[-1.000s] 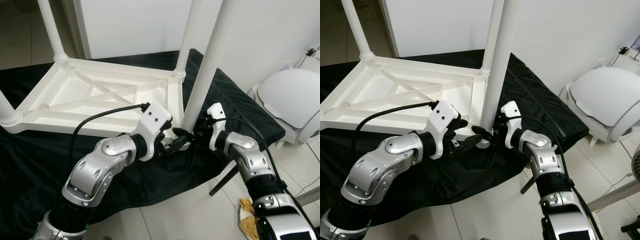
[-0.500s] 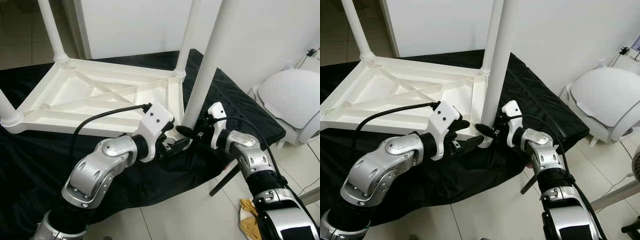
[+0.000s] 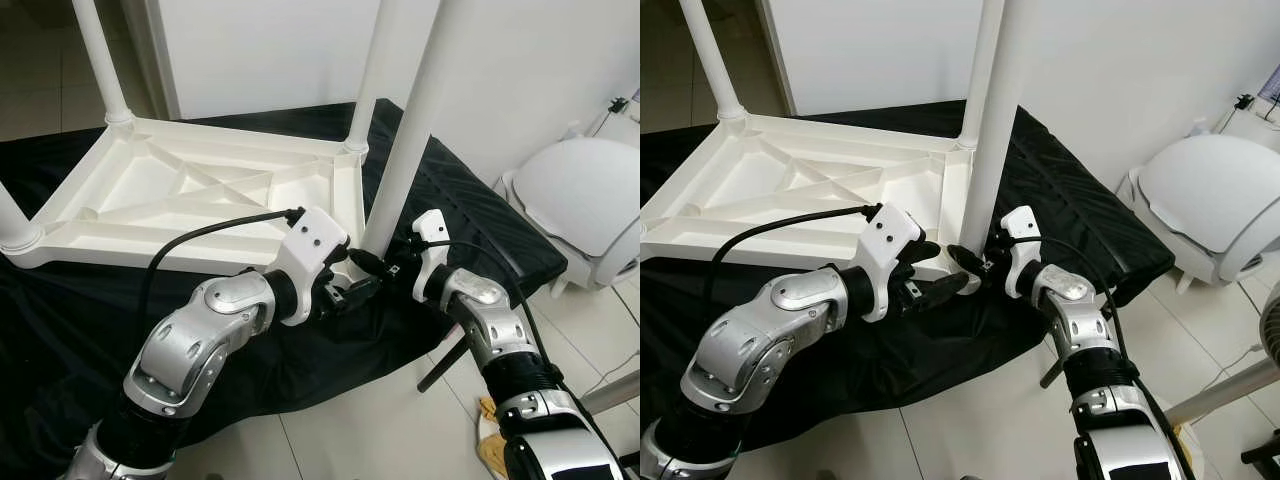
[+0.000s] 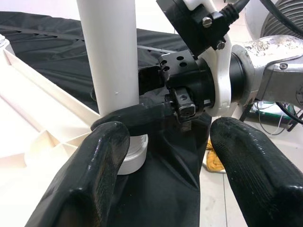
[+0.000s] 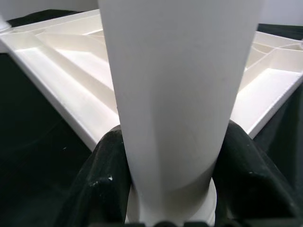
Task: Building children table
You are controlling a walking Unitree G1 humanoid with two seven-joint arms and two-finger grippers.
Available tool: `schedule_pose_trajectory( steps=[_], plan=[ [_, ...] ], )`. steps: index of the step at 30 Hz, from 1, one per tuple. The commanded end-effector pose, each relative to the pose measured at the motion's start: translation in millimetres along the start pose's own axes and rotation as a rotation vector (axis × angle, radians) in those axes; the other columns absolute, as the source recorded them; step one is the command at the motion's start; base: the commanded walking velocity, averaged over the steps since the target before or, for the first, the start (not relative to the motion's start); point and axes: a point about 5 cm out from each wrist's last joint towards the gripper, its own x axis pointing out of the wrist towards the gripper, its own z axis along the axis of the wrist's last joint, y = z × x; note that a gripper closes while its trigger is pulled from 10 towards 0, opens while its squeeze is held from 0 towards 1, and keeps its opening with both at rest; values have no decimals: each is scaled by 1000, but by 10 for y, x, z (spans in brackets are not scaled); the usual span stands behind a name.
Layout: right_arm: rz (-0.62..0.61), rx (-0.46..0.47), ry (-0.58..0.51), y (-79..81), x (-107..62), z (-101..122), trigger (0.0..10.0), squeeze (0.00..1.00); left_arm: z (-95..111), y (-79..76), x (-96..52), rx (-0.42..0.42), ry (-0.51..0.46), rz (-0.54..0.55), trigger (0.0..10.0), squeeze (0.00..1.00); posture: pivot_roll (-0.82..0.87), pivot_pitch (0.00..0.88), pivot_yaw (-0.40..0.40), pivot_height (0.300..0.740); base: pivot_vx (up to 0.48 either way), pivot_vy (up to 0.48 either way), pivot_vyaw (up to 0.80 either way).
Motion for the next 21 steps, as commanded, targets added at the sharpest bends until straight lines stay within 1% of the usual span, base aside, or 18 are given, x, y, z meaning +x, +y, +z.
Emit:
schedule_pose_trajectory(
  steps=[1, 2, 4, 5, 8, 9, 10, 12, 14, 15, 16, 18, 20, 21],
  plan=[
    [-67, 21, 22, 0, -20, -51, 0, 0, -14, -25, -3, 0, 8, -6, 10000, 0, -41, 40, -60, 740, 0, 0, 0],
    [-67, 21, 22, 0, -20, -51, 0, 0, -14, -25, -3, 0, 8, -6, 10000, 0, -41, 40, -60, 740, 0, 0, 0],
    [-127, 54, -7, 62, 6, -20, 0, 0, -17, -30, -3, -4, 7, -5, 10000, 0, -40, 42, -61, 740, 0, 0, 0],
    [-127, 54, -7, 62, 6, -20, 0, 0, -17, -30, -3, -4, 7, -5, 10000, 0, -40, 42, -61, 740, 0, 0, 0],
    [-264, 105, -22, 79, 20, -1, 0, 0, -24, -39, -4, -6, 10, -8, 10000, 0, -38, 43, -60, 740, 0, 0, 0],
    [-264, 105, -22, 79, 20, -1, 0, 0, -24, -39, -4, -6, 10, -8, 10000, 0, -38, 43, -60, 740, 0, 0, 0],
    [-305, 123, -30, 82, 21, 3, 0, 0, -26, -41, -4, -7, 11, -9, 10000, 0, -38, 43, -61, 740, 0, 0, 0],
    [-305, 123, -30, 82, 21, 3, 0, 0, -26, -41, -4, -7, 11, -9, 10000, 0, -38, 43, -61, 740, 0, 0, 0],
    [-423, 163, -56, 123, 37, 20, 0, 0, -34, -48, -5, -8, 13, -12, 10000, 0, -33, 40, -67, 740, 0, 0, 0],
    [-423, 163, -56, 123, 37, 20, 0, 0, -34, -48, -5, -8, 13, -12, 10000, 0, -33, 40, -67, 740, 0, 0, 0],
    [-476, 186, -69, 162, 54, 31, 0, 0, -37, -53, -4, -8, 14, -13, 10000, 0, -33, 40, -68, 740, 0, 0, 0],
    [-476, 186, -69, 162, 54, 31, 0, 0, -37, -53, -4, -8, 14, -13, 10000, 0, -33, 40, -68, 740, 0, 0, 0],
    [-589, 199, -79, 236, 78, 48, 0, 0, -37, -62, 0, -11, 12, -14, 10000, 0, -29, 33, -72, 740, 0, 0, 0],
    [-589, 199, -79, 236, 78, 48, 0, 0, -37, -62, 0, -11, 12, -14, 10000, 0, -29, 33, -72, 740, 0, 0, 0]
  ],
)
